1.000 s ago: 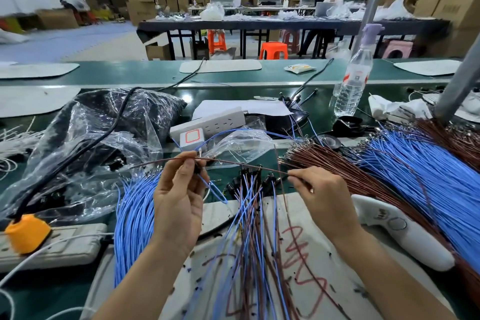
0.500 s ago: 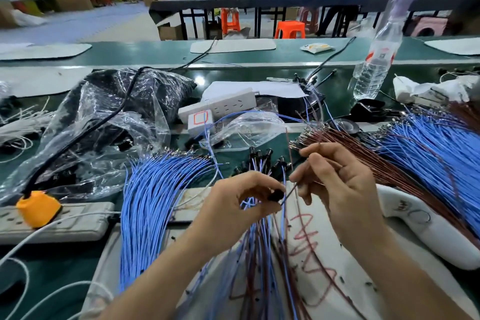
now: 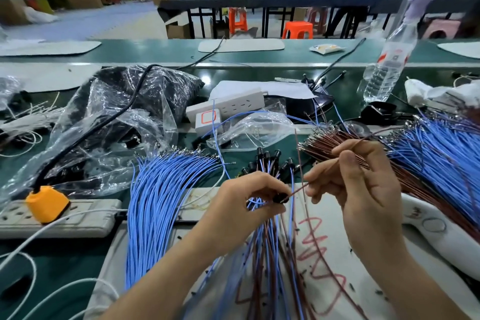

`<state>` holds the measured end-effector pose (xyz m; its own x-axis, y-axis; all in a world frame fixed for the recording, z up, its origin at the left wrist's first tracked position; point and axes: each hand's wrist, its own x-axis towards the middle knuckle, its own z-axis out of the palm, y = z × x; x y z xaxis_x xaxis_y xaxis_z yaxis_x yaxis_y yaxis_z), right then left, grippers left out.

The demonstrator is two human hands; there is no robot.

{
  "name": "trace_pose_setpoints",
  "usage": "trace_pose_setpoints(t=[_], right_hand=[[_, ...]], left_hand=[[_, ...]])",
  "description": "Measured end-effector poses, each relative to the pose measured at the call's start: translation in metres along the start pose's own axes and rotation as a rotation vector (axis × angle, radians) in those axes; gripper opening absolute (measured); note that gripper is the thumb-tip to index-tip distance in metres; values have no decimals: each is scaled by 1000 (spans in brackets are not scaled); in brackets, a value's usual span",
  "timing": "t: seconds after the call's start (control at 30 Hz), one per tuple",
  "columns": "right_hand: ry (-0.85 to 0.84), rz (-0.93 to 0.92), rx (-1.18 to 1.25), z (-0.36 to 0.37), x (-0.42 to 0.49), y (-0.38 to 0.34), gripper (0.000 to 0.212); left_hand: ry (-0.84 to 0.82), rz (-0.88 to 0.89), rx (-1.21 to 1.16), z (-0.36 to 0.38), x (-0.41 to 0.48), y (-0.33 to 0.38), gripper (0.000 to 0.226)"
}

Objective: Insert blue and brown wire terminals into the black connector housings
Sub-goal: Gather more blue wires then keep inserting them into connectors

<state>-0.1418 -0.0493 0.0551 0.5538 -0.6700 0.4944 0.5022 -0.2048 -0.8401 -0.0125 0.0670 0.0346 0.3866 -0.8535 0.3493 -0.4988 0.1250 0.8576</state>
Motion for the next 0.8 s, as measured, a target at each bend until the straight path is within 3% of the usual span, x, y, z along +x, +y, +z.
trace_pose_setpoints(t=[0.3, 0.5, 0.67, 0.8], right_hand=[[32, -46, -60, -2, 2, -1, 10], [-46, -59, -100, 1, -3, 1, 9], [-186, 39, -206, 4, -8, 11, 16], [-249, 56, -311, -3, -2, 17, 7]], left_hand=[[6, 19, 56, -1, -1, -2, 34], [-3, 74, 85, -2, -1, -1, 31], [20, 61, 70, -1, -1, -4, 30], [43, 23, 36, -3, 0, -6, 28]])
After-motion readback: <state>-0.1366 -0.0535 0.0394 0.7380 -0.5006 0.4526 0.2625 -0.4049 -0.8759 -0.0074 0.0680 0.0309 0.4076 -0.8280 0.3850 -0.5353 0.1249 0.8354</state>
